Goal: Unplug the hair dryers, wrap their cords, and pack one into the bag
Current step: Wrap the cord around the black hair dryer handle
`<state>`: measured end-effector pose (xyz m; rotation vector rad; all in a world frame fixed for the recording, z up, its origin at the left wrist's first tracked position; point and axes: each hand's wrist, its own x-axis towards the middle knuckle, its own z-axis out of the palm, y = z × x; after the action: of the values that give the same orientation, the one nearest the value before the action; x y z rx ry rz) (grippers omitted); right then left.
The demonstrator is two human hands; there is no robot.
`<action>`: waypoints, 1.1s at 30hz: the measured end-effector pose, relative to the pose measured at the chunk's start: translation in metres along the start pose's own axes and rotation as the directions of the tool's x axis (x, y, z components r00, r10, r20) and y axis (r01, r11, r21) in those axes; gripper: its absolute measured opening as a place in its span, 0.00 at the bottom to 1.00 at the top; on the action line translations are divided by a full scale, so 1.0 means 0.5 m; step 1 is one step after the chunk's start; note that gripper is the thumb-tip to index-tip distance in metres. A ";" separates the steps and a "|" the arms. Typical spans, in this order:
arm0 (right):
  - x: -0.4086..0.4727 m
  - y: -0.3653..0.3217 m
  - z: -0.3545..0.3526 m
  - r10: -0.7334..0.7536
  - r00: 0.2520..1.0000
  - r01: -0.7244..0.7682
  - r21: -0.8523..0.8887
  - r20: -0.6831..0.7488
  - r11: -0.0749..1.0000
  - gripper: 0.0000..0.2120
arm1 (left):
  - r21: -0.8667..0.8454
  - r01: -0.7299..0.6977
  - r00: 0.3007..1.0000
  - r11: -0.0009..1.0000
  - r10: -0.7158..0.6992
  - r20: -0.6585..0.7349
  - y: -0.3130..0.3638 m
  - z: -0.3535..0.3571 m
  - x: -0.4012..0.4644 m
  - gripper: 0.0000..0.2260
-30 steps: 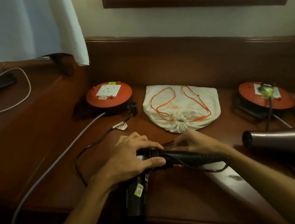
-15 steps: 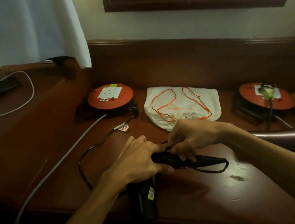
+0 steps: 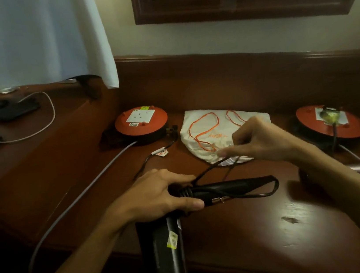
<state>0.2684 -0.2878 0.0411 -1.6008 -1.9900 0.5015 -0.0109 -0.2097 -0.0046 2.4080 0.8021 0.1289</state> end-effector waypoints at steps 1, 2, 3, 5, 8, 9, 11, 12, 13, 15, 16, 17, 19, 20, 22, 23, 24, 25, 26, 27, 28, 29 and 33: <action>-0.002 -0.019 -0.013 -0.002 1.000 0.001 0.058 0.005 0.998 0.27 | 0.009 -0.001 1.000 1.000 0.001 -0.003 0.003 -0.005 0.005 0.32; -0.006 -0.039 -0.026 -0.009 0.999 0.005 0.089 0.037 0.996 0.22 | 0.012 0.000 1.000 1.000 0.000 -0.008 0.004 -0.010 0.012 0.31; -0.012 -0.054 -0.035 -0.025 0.996 0.018 0.088 0.084 0.996 0.17 | 0.007 0.004 1.000 1.000 -0.004 -0.016 -0.001 -0.012 0.020 0.29; -0.036 -0.082 -0.035 -0.058 0.978 0.056 0.015 0.200 0.998 0.10 | -0.058 0.020 0.999 0.998 -0.023 -0.043 -0.020 -0.009 0.035 0.27; -0.083 -0.104 0.015 -0.051 0.952 0.096 -0.134 0.303 0.986 0.10 | -0.106 0.001 0.999 0.994 -0.006 -0.054 -0.031 0.014 0.043 0.24; -0.097 -0.106 0.035 -0.048 0.947 0.108 -0.176 0.317 0.978 0.10 | -0.077 -0.009 0.998 0.997 0.004 -0.069 -0.029 0.024 0.044 0.22; -0.119 -0.108 0.071 -0.042 0.949 0.108 -0.198 0.312 0.974 0.11 | -0.021 -0.003 0.991 1.000 0.000 -0.136 -0.028 0.038 0.045 0.20; -0.128 -0.106 0.087 -0.061 0.951 0.117 -0.171 0.302 0.978 0.11 | -0.023 0.001 0.986 1.000 -0.005 -0.168 -0.031 0.043 0.046 0.20; -0.136 -0.100 0.103 -0.089 0.953 0.136 -0.146 0.290 0.980 0.12 | -0.039 0.001 0.982 0.999 -0.009 -0.190 -0.037 0.047 0.047 0.21; -0.145 -0.082 0.136 -0.126 0.957 0.175 -0.176 0.260 0.969 0.14 | -0.060 0.011 0.977 0.998 -0.024 -0.212 -0.052 0.055 0.046 0.23; -0.148 -0.070 0.156 -0.137 0.960 0.192 -0.220 0.243 0.956 0.16 | -0.060 0.021 0.977 0.998 -0.034 -0.211 -0.057 0.058 0.043 0.23; -0.152 -0.058 0.177 -0.146 0.962 0.206 -0.264 0.229 0.942 0.17 | -0.053 0.030 0.976 0.998 -0.041 -0.214 -0.059 0.060 0.040 0.24; -0.157 -0.037 0.214 -0.155 0.967 0.214 -0.311 0.204 0.926 0.19 | -0.043 0.004 0.969 0.999 -0.015 -0.248 -0.059 0.065 0.033 0.24; -0.158 -0.030 0.227 -0.155 0.970 0.209 -0.316 0.189 0.925 0.19 | -0.047 -0.021 0.962 0.999 0.008 -0.272 -0.058 0.069 0.031 0.26; -0.160 -0.019 0.246 -0.138 0.977 0.184 -0.307 0.164 0.934 0.18 | -0.036 -0.039 0.947 0.999 0.025 -0.321 -0.055 0.080 0.030 0.28; -0.161 -0.014 0.252 -0.130 0.980 0.171 -0.303 0.150 0.937 0.18 | -0.014 -0.029 0.939 0.999 0.023 -0.343 -0.055 0.085 0.032 0.24; -0.162 -0.009 0.257 -0.124 0.982 0.163 -0.304 0.144 0.939 0.19 | -0.002 -0.023 0.931 1.000 0.021 -0.364 -0.052 0.089 0.033 0.21; -0.162 -0.004 0.261 -0.126 0.982 0.163 -0.301 0.139 0.940 0.19 | -0.006 -0.019 0.922 1.000 0.015 -0.386 -0.052 0.092 0.035 0.18; -0.160 0.003 0.264 -0.124 0.983 0.160 -0.287 0.138 0.945 0.18 | -0.023 -0.025 0.917 0.999 0.013 -0.399 -0.050 0.091 0.035 0.17; -0.156 0.010 0.266 -0.122 0.983 0.153 -0.250 0.137 0.956 0.17 | -0.048 -0.033 0.915 0.998 0.011 -0.404 -0.050 0.090 0.035 0.17; -0.152 0.019 0.267 -0.112 0.985 0.136 -0.188 0.132 0.973 0.15 | -0.079 -0.046 0.914 0.996 0.010 -0.406 -0.053 0.088 0.034 0.16; -0.147 0.026 0.267 -0.094 0.989 0.106 -0.103 0.115 0.989 0.14 | -0.113 -0.057 0.914 0.992 0.007 -0.405 -0.057 0.085 0.032 0.16; -0.110 0.053 0.248 0.119 0.990 -0.130 0.160 0.081 0.978 0.12 | -0.173 -0.082 0.918 0.982 0.007 -0.396 -0.075 0.088 0.022 0.15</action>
<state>0.2216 -0.3300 -0.0819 -1.6304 -1.8528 0.7617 -0.0096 -0.2013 -0.0628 2.2492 0.8665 0.6970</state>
